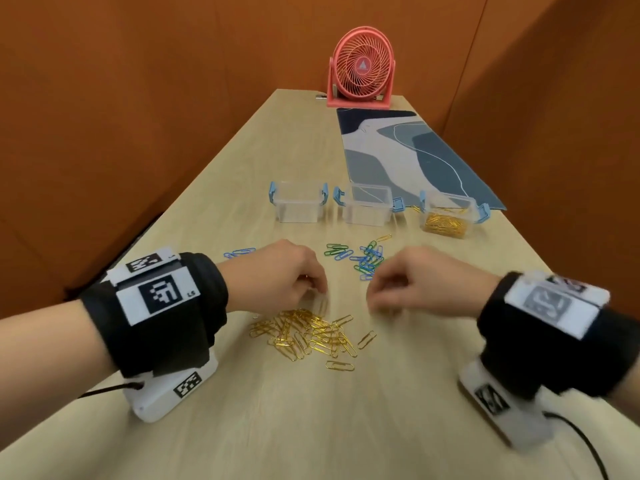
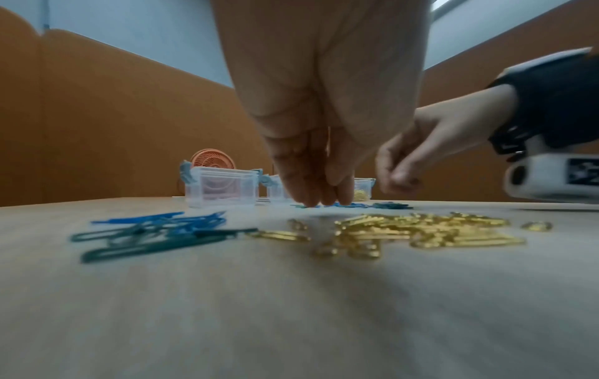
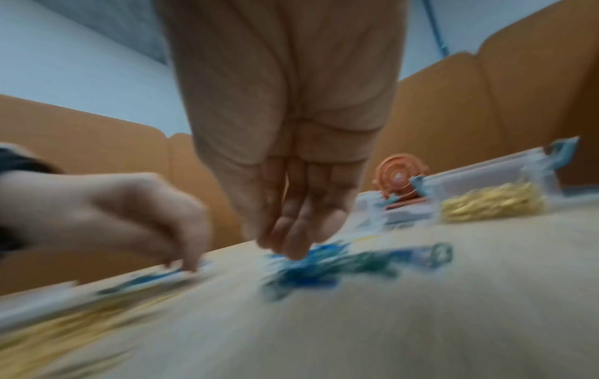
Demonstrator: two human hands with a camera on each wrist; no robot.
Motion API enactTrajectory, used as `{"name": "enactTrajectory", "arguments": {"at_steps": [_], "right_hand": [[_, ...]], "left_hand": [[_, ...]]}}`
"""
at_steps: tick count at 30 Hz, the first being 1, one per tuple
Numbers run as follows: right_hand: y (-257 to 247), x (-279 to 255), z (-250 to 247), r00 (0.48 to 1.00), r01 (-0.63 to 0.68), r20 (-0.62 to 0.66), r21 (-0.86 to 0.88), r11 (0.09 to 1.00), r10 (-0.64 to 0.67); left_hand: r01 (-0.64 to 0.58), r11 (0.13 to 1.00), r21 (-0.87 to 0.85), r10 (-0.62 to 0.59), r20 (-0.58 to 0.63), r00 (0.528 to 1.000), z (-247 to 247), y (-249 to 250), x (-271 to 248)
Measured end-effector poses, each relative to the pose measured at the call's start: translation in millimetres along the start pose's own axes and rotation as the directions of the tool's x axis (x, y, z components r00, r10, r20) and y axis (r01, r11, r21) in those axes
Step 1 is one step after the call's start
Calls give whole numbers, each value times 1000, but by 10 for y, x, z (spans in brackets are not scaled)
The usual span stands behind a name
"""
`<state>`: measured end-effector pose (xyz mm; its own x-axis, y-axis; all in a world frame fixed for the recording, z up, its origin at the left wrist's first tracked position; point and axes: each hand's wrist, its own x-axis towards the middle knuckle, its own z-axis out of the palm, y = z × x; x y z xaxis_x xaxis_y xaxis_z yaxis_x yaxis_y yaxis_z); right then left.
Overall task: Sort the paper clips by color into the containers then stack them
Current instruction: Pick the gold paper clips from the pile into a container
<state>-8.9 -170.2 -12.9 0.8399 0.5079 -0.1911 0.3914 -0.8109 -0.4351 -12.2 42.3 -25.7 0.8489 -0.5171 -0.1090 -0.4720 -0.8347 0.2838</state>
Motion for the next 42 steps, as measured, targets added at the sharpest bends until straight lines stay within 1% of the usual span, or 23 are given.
{"name": "enactTrajectory", "arguments": {"at_steps": [2,3,4,5,7,9,11,14,16,18,21,23,24,25,26,27,28,29,32,33,36,39,42], "right_hand": [[135,197,-144,981,-77,-184,-84,994,60],[215,295,-199,962,-128,-258,-117,985,94],[290,385,-237,947,-167,-298,-139,976,119],[359,464,-253,944,-192,-299,-157,969,139],[441,568,-238,959,-211,-235,-222,952,158],[450,627,-208,975,-189,-173,-300,935,141],[422,661,-191,980,-154,-174,-356,921,97],[391,685,-193,976,-159,-198,-364,918,91],[388,696,-178,974,-180,-200,-372,911,111],[395,702,-161,969,-202,-213,-383,901,127],[401,715,-130,965,-228,-215,-424,877,147],[383,708,-128,965,-241,-206,-445,862,163],[380,705,-129,966,-239,-200,-450,861,163],[384,707,-128,967,-237,-196,-449,861,163],[387,707,-129,967,-236,-193,-445,864,165],[394,709,-133,967,-238,-192,-441,865,168],[400,708,-135,966,-240,-196,-438,866,169],[406,710,-140,965,-244,-201,-436,866,171],[425,714,-151,961,-258,-206,-428,866,184],[429,712,-159,960,-264,-205,-428,864,191],[415,695,-168,953,-292,-211,-437,851,219],[434,693,-167,939,-328,-247,-445,833,238],[462,658,-192,928,-361,-250,-413,836,278]], "left_hand": [[29,1000,13,-28,-76,997,-4,-54,-20],[58,998,13,-56,-109,992,-12,-92,-33],[88,996,11,-86,-128,988,-21,-130,-52],[116,993,7,-114,-134,984,-28,-162,-78],[160,987,-5,-159,-117,980,-37,-207,-132],[198,980,-17,-198,-122,973,-55,-230,-171],[234,972,-28,-236,-177,956,-77,-248,-192],[326,943,-71,-332,-273,903,-99,-295,-229],[372,924,-91,-383,-263,886,-97,-311,-285],[366,926,-92,-377,-194,906,-73,-279,-343],[291,952,-92,-300,-99,949,-27,-166,-417],[279,956,-90,-289,-114,951,-24,-136,-439],[305,948,-92,-317,-168,934,-38,-151,-447],[350,931,-105,-365,-246,898,-63,-184,-463],[398,908,-127,-418,-327,848,-93,-228,-491],[438,887,-144,-458,-386,801,-114,-278,-532],[471,870,-146,-487,-403,775,-123,-324,-584],[498,857,-130,-508,-376,775,-116,-366,-635],[520,852,-54,-520,-206,829,-55,-426,-726],[518,854,-50,-518,-176,837,-38,-426,-717],[519,853,-49,-519,-170,838,-26,-406,-618],[530,848,-26,-526,-170,833,-35,-419,-487],[523,852,-32,-517,-210,830,-64,-426,-401]]}}
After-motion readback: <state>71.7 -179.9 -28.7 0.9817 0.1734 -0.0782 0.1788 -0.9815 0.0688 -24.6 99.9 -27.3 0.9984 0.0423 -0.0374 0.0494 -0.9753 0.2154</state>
